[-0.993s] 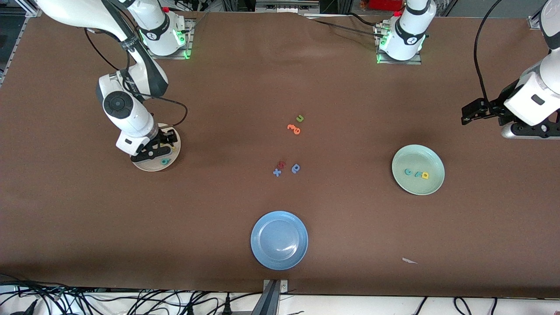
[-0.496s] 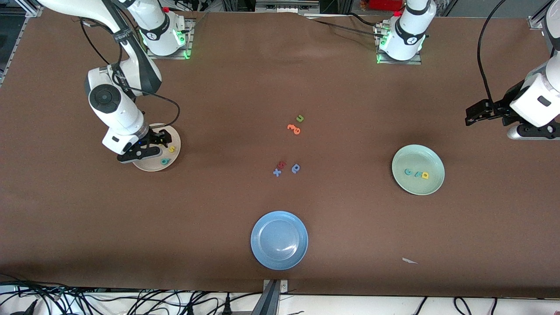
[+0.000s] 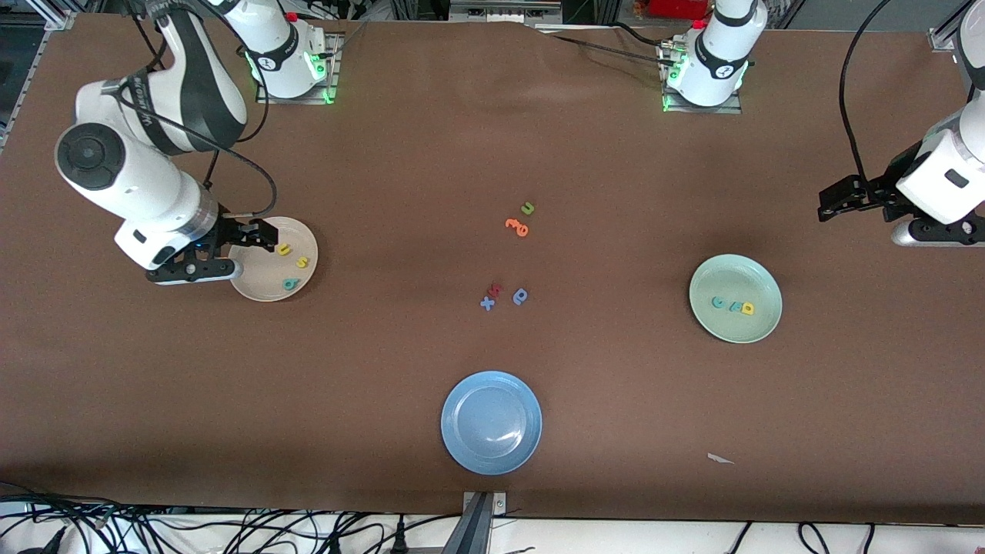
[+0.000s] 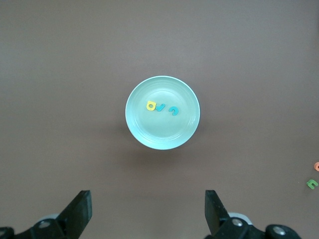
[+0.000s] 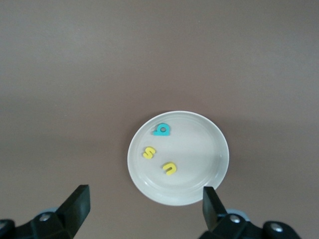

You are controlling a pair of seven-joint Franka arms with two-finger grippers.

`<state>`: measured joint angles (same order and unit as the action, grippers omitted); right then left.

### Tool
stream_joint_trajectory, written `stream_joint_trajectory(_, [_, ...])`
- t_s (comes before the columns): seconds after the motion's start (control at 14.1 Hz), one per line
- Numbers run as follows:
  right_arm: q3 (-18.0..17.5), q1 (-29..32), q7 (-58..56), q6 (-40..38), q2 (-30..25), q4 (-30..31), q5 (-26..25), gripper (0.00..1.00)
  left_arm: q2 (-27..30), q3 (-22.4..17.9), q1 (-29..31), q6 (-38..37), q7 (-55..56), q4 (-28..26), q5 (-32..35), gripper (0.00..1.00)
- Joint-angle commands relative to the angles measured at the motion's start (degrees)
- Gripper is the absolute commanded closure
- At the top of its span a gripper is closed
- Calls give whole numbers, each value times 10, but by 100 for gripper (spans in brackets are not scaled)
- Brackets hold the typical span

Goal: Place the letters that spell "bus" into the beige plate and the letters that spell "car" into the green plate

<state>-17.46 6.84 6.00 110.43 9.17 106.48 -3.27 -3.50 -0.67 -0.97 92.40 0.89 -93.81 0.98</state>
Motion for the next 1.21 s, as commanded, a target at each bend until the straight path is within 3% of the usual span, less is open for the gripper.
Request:
stream_joint_trajectory(0.0, [101,-72,-48,-81,2,-68,41,0,-12,-1,2,-11,-14,20,-19,0])
stream_joint_trajectory(0.14, [164,-115,-81,-122,-8,-98,53,0,-12,-1,2,-11,-14,19,-19,0])
stream_joint_trajectory(0.21, [168,-116,-89,-146,-9,-117,54,0,-12,-1,3,-11,-14,19,-19,0])
stream_joint_trajectory(0.57, [168,-114,-94,-248,-7,-214,51,0,-12,-1,3,-10,-14,19,-19,0])
stream_joint_trajectory(1.13, [156,-97,-109,-292,-9,-240,30,0,-12,-1,3,-9,-14,19,-19,0])
